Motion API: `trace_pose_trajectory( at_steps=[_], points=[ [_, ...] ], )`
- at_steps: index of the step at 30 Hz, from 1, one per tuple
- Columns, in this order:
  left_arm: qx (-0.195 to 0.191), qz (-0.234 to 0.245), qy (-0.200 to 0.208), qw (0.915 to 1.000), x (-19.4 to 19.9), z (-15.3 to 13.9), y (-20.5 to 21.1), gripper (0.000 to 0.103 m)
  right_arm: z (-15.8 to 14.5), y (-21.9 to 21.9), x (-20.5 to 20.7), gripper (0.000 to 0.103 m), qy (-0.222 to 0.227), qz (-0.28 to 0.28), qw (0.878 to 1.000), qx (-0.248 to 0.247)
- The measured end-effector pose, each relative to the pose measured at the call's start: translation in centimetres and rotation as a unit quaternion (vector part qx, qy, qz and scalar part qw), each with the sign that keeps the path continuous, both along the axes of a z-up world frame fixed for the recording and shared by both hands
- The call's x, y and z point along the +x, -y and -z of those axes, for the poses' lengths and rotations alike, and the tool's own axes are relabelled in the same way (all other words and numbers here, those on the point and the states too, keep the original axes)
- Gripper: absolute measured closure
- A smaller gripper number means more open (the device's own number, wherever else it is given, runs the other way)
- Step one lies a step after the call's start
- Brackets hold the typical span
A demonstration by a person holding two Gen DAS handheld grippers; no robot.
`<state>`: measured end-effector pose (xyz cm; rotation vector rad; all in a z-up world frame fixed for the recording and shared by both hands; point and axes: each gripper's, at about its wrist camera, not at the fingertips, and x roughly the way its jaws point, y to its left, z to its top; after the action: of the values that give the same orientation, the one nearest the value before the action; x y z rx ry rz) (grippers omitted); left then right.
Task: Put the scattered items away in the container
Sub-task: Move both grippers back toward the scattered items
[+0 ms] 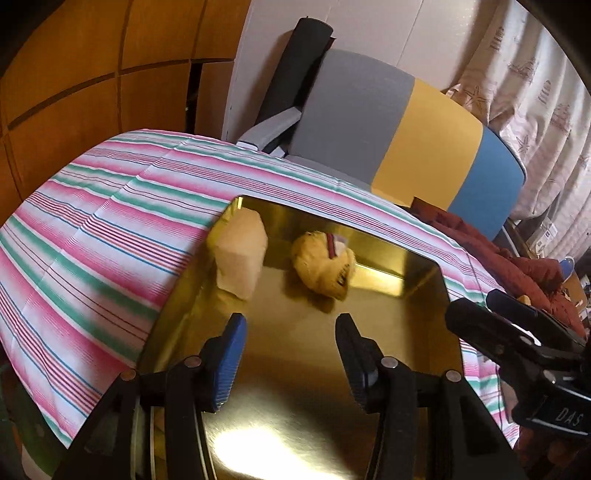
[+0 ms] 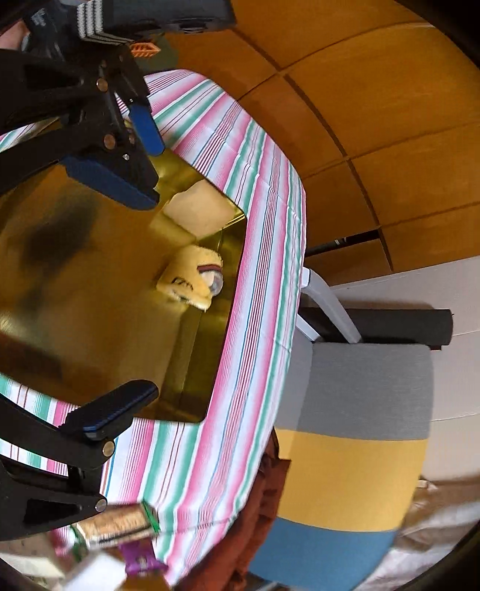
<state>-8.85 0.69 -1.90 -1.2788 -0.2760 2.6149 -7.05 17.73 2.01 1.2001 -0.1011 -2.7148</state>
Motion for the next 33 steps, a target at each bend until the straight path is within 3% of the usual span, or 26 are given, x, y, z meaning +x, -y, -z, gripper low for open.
trace_pose_trajectory(
  at_steps=[16,33],
  points=[
    [-0.004,0.058,-0.002,0.9983,4.7,-0.6,-6.9,0.052,-1.3,-5.8,6.9,0.008,-0.027,0.028,0.999,0.031],
    [-0.016,0.152,-0.005,0.9883,9.1,-0.6,-16.4,0.052,0.3,-16.5,12.2,0.007,-0.013,0.111,0.993,0.046]
  ],
)
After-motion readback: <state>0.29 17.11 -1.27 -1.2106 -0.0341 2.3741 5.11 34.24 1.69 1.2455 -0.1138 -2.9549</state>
